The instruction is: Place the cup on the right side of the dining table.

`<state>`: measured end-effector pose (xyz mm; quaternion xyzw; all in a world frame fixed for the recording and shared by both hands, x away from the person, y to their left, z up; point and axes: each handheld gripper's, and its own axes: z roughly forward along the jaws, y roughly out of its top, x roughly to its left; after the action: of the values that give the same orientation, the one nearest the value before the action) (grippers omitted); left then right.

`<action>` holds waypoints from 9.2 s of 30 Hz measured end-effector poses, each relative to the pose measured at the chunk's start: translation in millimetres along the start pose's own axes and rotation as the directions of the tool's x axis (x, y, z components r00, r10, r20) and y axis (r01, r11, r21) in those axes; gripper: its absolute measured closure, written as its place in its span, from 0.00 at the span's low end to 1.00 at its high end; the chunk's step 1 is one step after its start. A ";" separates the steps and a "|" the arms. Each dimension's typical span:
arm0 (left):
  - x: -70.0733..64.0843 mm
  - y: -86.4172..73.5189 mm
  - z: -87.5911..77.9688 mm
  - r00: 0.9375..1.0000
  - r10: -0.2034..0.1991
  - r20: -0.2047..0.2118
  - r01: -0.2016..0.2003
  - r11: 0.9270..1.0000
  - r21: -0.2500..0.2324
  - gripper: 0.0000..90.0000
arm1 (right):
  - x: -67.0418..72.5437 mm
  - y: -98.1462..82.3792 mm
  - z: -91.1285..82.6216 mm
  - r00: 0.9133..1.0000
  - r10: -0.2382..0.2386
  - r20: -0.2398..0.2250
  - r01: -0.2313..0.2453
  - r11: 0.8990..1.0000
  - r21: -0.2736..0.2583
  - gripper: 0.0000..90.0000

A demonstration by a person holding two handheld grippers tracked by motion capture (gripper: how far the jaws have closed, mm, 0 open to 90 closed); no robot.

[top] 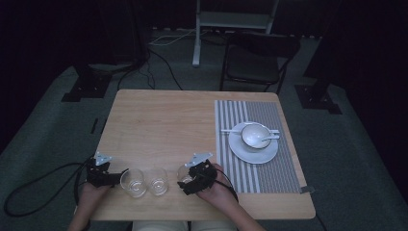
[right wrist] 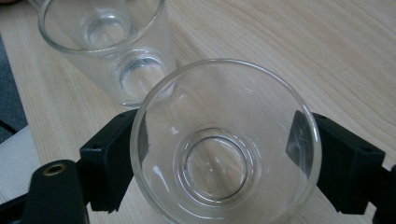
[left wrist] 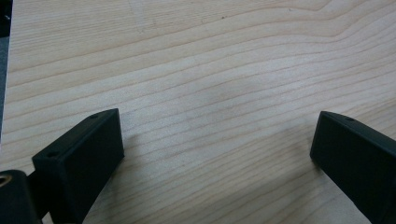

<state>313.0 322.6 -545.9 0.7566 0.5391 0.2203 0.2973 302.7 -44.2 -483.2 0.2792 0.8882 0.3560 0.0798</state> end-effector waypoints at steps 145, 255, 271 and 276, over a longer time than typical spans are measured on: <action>0.1 -0.4 -0.1 1.000 0.003 0.001 -0.003 1.000 -0.001 0.03 | -281.4 40.8 -32.0 0.768 0.461 0.445 -0.461 0.880 -0.116 0.18; -0.1 -0.5 -0.4 1.000 -0.002 -0.001 0.002 1.000 0.000 0.03 | -123.3 -145.1 -98.0 0.836 0.442 0.326 -0.383 0.895 -0.231 0.13; -0.2 -0.5 -0.4 1.000 -0.003 -0.001 0.003 1.000 -0.001 0.03 | -136.3 -196.1 -129.6 0.732 0.545 0.409 -0.457 0.838 -0.298 0.13; -0.2 -0.5 -0.5 1.000 -0.002 -0.002 0.002 1.000 0.000 0.03 | -144.3 -207.5 -141.3 0.697 0.565 0.441 -0.468 0.825 -0.317 0.13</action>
<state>312.2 322.7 -545.9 0.7558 0.5402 0.2206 0.2971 283.4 -329.5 -528.2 0.5946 0.6820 0.3542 0.2362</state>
